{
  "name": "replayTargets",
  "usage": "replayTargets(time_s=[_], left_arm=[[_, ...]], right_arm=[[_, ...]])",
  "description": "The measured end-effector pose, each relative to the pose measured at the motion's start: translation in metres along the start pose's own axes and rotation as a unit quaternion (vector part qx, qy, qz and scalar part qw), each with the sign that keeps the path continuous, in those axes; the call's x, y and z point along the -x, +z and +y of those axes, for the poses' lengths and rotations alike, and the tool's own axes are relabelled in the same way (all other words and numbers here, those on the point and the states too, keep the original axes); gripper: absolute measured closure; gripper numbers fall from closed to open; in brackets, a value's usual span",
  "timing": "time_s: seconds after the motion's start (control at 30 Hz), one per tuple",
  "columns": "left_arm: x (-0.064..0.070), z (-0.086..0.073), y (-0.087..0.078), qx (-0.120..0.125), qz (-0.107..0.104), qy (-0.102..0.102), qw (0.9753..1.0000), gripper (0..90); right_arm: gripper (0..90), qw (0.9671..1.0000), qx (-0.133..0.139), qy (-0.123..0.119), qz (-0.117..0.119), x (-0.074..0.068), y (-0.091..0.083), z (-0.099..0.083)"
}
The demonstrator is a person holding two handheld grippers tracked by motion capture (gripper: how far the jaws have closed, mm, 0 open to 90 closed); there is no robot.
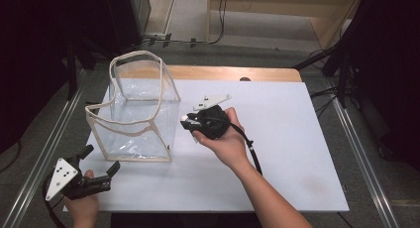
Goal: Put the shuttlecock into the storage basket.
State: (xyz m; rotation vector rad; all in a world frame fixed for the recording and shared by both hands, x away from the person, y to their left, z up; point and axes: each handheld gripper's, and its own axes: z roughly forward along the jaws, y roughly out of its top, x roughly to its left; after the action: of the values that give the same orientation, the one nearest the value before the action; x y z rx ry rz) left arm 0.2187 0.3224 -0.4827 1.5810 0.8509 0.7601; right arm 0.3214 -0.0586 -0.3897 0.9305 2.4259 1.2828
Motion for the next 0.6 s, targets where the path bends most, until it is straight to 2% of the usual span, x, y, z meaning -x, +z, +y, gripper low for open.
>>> replayTargets(time_s=[0.6], left_arm=[[0.0, 0.0, 0.0, -0.002, 0.0, 0.002, 1.0, 0.0]], right_arm=[[63.2, 0.9998, 0.016, -0.01, 0.0, -0.004, -0.003, 0.012]])
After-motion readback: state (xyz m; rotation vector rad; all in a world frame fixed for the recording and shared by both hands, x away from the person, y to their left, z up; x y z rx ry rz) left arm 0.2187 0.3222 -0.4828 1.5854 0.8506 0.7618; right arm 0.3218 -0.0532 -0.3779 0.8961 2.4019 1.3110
